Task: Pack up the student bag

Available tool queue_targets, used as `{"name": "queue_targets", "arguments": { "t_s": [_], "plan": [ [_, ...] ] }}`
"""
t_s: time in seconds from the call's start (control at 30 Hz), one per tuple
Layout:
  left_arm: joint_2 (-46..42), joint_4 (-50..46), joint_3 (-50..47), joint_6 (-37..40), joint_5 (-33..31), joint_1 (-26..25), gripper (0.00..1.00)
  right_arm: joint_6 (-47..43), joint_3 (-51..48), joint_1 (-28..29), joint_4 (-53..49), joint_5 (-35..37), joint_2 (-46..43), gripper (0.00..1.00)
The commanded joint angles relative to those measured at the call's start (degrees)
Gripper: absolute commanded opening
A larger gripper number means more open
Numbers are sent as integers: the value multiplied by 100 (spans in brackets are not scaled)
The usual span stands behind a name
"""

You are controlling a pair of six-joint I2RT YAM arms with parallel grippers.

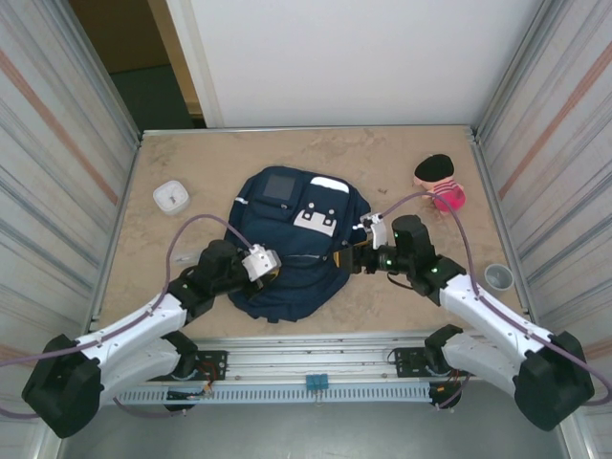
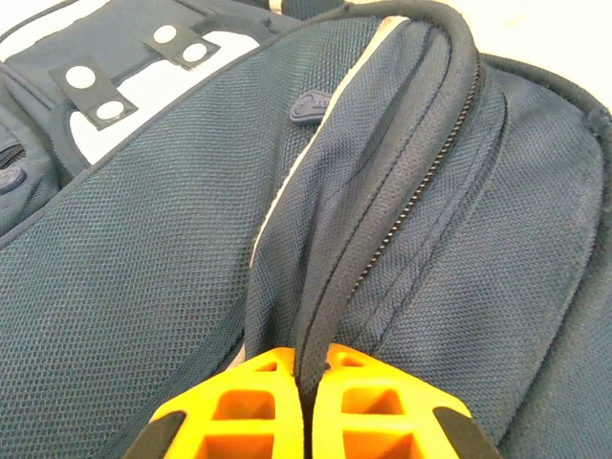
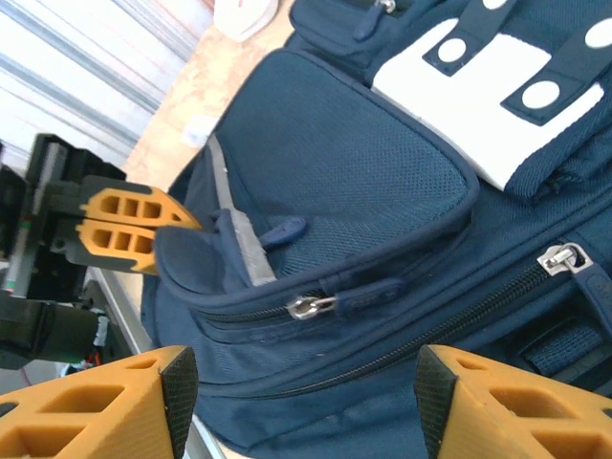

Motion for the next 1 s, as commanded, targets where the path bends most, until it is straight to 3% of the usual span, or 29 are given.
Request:
{"name": "queue_targets", "arguments": {
  "t_s": [0.0,0.23,0.63,0.97],
  "plan": [
    [-139,696,-1,-745,310,62,0,-181,316,-38,366,-335,415,63],
    [-121,866,-33,-1814,145,276,0,-179,492,-29,784,-587,1071,62],
    [-153,1600,-286,-2501,576,296,0,-577,874,50,843,-539,1558,63],
    [-164,1384,-87,-2649,596,299,0,-648,868,50,780,-853,1624,60]
  ]
}}
